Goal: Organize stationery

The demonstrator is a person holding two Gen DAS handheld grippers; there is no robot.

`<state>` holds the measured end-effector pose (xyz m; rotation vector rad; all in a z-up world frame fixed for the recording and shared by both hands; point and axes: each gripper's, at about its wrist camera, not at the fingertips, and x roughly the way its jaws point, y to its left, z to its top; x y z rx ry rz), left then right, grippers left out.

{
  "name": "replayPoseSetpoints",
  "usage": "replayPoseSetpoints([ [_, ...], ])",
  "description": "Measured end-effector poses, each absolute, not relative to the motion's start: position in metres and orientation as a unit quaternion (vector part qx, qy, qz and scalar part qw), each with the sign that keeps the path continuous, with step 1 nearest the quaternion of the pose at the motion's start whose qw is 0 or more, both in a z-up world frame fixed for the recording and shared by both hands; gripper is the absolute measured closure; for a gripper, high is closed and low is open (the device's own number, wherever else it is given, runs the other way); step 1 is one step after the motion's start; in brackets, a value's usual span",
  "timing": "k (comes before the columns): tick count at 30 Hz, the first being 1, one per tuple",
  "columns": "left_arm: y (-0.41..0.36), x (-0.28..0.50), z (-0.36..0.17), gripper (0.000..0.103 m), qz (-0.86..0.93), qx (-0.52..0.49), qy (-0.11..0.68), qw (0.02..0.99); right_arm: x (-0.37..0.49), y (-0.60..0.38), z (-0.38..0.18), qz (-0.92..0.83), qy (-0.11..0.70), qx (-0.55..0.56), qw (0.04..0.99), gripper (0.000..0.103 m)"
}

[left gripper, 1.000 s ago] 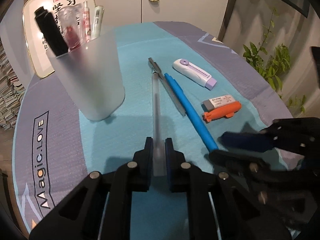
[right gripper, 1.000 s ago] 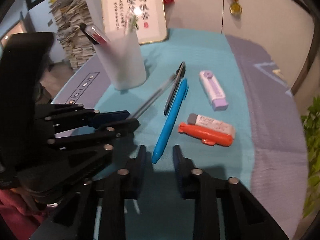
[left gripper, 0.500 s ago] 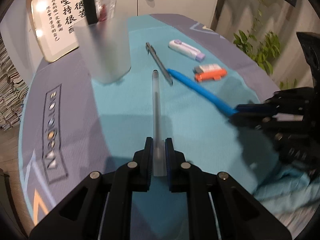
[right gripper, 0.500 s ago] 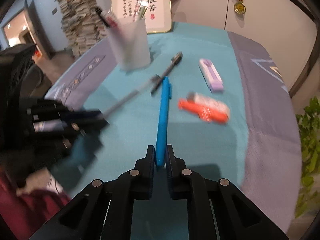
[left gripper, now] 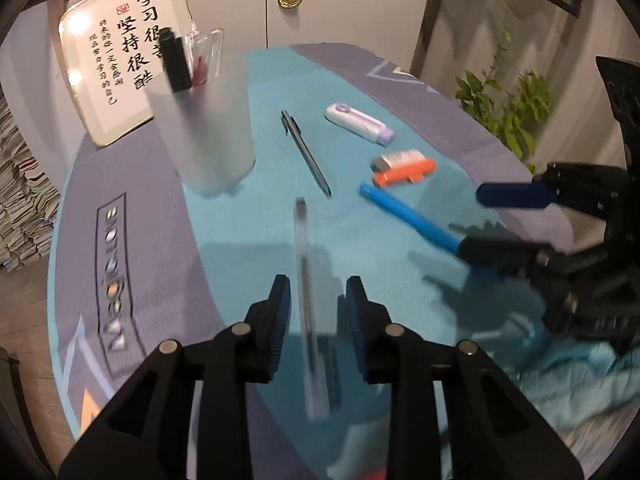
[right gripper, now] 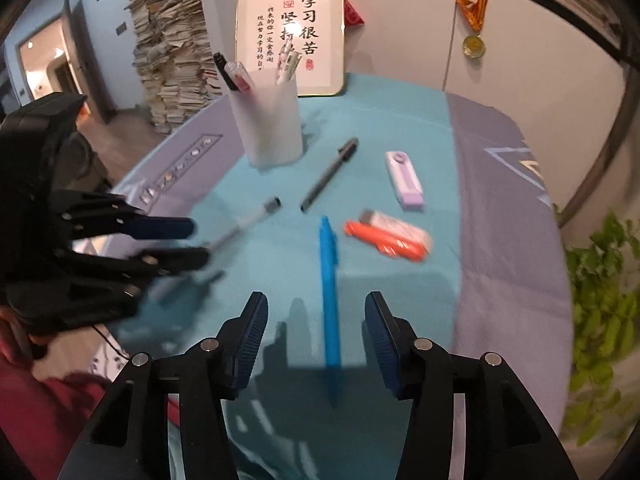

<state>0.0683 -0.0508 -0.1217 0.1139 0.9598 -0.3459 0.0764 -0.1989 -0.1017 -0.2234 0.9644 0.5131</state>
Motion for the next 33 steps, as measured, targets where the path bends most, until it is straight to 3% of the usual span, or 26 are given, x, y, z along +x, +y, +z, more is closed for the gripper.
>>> replayPoseSetpoints([
  [13, -0.069, 0.131, -0.135, 0.078, -0.161, 0.062, 0.491, 0.854, 0.131, -0.173, -0.125, 0.239, 0.509, -0.12, 0.818, 0.058],
  [17, -0.07, 0.136, -0.138, 0.086, -0.167, 0.062, 0.493, 0.852, 0.14, -0.169, -0.134, 0.242, 0.521, -0.118, 0.81, 0.068],
  [22, -0.068, 0.141, -0.137, 0.096, -0.17, 0.057, 0.495, 0.85, 0.148, -0.164, -0.14, 0.237, 0.524, -0.125, 0.809, 0.074],
  [23, -0.067, 0.139, -0.137, 0.095, -0.17, 0.054, 0.496, 0.85, 0.149, -0.163, -0.139, 0.235, 0.523, -0.126, 0.81, 0.089],
  [33, -0.043, 0.104, -0.089, 0.096, -0.166, 0.026, 0.438, 0.883, 0.111, -0.178, -0.079, 0.244, 0.448, -0.083, 0.856, 0.089],
])
